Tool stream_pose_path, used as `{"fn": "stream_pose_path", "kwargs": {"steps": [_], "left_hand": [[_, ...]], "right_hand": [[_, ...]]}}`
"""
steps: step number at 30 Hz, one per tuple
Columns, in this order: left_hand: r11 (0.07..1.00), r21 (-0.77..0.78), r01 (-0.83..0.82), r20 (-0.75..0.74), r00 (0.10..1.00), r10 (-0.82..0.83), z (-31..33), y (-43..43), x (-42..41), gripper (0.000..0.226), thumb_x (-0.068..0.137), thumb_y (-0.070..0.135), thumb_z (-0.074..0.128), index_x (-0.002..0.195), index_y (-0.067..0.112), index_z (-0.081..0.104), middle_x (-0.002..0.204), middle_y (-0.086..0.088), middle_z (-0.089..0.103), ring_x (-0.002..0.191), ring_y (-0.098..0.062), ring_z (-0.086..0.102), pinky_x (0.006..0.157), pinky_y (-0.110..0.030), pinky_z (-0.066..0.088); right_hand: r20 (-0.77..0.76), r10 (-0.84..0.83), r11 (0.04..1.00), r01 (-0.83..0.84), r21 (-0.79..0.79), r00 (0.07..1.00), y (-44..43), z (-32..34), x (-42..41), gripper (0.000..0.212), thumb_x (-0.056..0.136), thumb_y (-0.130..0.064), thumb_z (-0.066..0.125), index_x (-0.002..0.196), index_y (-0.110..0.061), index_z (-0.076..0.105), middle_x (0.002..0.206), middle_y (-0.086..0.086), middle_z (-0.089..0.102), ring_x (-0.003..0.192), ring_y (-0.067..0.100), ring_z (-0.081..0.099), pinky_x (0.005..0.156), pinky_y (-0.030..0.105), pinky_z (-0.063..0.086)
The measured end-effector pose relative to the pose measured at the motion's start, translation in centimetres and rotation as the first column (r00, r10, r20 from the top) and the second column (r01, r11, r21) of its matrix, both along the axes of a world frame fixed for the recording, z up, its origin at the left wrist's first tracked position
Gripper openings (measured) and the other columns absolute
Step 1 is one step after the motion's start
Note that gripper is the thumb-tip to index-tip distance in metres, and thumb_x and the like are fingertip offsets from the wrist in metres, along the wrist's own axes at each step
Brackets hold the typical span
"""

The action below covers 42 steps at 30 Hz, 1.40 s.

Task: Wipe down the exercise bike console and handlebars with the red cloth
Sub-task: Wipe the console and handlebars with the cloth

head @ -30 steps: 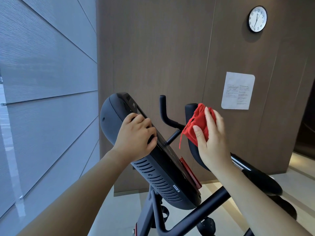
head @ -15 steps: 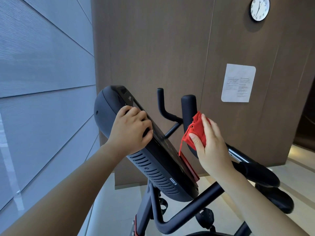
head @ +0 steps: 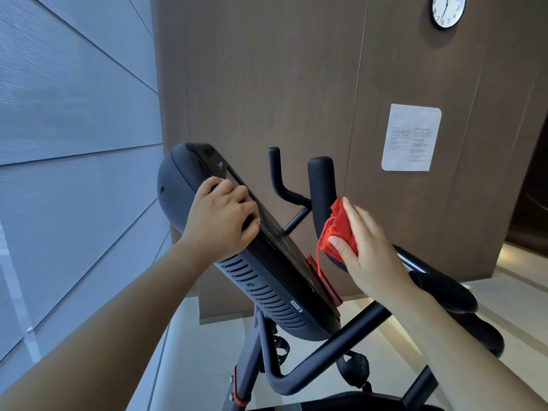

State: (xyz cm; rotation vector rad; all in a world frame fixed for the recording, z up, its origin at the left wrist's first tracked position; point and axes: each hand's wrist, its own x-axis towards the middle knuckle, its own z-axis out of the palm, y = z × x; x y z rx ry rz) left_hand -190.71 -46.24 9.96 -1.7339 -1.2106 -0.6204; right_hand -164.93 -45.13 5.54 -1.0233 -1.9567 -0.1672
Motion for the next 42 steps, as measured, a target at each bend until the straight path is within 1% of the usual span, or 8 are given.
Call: {"fn": "stream_pose_path", "kwargs": {"steps": [3,9,15,22,27,32,38,42], "left_hand": [[1.000,-0.001,0.004,0.000,1.000,-0.004,0.1,0.0,0.0,0.031,0.086,0.038,0.043,0.077,0.023,0.068,0.075,0.005,0.058,0.078,-0.019,0.050,0.086,-0.036,0.029],[1.000,0.000,0.018,0.006,1.000,-0.018,0.0,-0.1,0.0,0.030,0.086,0.037,0.045,0.077,0.023,0.069,0.073,0.005,0.057,0.076,-0.020,0.049,0.085,-0.036,0.031],[1.000,0.023,0.005,0.022,1.000,-0.006,0.0,0.0,0.2,0.030,0.085,0.036,0.045,0.076,0.022,0.069,0.073,0.004,0.057,0.075,-0.020,0.049,0.084,-0.037,0.030],[1.000,0.018,0.014,0.017,1.000,-0.014,-0.4,-0.3,0.3,0.028,0.085,0.036,0.045,0.075,0.021,0.068,0.074,0.004,0.056,0.077,-0.022,0.050,0.085,-0.037,0.030],[1.000,0.008,0.002,0.020,1.000,-0.003,-0.4,-0.2,0.3,0.029,0.085,0.036,0.044,0.075,0.022,0.067,0.074,0.004,0.055,0.077,-0.021,0.049,0.086,-0.037,0.030],[1.000,-0.003,0.004,0.018,1.000,-0.004,-0.5,-0.2,0.2,0.028,0.085,0.036,0.045,0.075,0.023,0.067,0.074,0.005,0.055,0.077,-0.020,0.049,0.087,-0.036,0.031],[1.000,0.009,0.025,0.029,0.999,-0.025,-0.5,-0.1,0.2,0.026,0.084,0.035,0.047,0.074,0.022,0.067,0.073,0.005,0.055,0.077,-0.021,0.050,0.086,-0.035,0.030],[1.000,0.001,0.029,0.039,0.999,-0.029,-0.6,-0.1,0.3,0.026,0.084,0.035,0.046,0.073,0.022,0.067,0.073,0.004,0.055,0.077,-0.021,0.049,0.086,-0.035,0.030]], "right_hand": [[-0.012,0.027,0.999,-0.027,-0.033,1.000,0.0,-1.2,-0.3,0.072,0.087,-0.055,0.032,0.147,-0.018,0.014,0.145,0.003,0.033,0.132,0.015,0.031,0.105,0.026,0.026],[0.142,-0.019,0.998,0.027,-0.051,0.990,-0.3,-1.6,2.5,0.067,0.089,-0.057,0.032,0.145,-0.020,0.024,0.141,-0.001,0.038,0.130,0.016,0.035,0.106,0.036,0.034],[0.050,-0.172,0.984,0.169,0.059,0.984,-0.7,-1.7,-0.8,0.065,0.090,-0.052,0.036,0.142,-0.012,0.031,0.136,0.009,0.046,0.123,0.026,0.044,0.095,0.043,0.042],[0.086,-0.123,0.992,0.121,0.027,0.989,-1.1,-2.8,2.5,0.058,0.088,-0.047,0.039,0.134,-0.012,0.046,0.126,0.007,0.054,0.118,0.026,0.049,0.096,0.050,0.043],[-0.138,-0.035,0.995,0.048,0.092,0.990,-0.7,-0.9,0.6,0.055,0.093,-0.047,0.035,0.136,-0.013,0.042,0.130,0.003,0.049,0.121,0.016,0.044,0.098,0.029,0.036],[-0.118,-0.085,0.995,0.091,0.049,0.989,-0.6,-1.6,-1.7,0.064,0.091,-0.049,0.032,0.141,-0.009,0.032,0.133,0.011,0.047,0.121,0.026,0.046,0.095,0.040,0.043],[-0.081,-0.019,0.998,0.023,0.052,0.997,-0.1,-0.7,0.8,0.051,0.095,-0.043,0.036,0.135,-0.014,0.042,0.123,0.001,0.052,0.114,0.020,0.050,0.093,0.029,0.040],[-0.094,-0.005,0.999,0.009,0.034,0.996,0.0,-0.5,-0.2,0.057,0.095,-0.046,0.034,0.141,-0.014,0.032,0.134,0.004,0.045,0.122,0.019,0.044,0.099,0.034,0.038]]}}
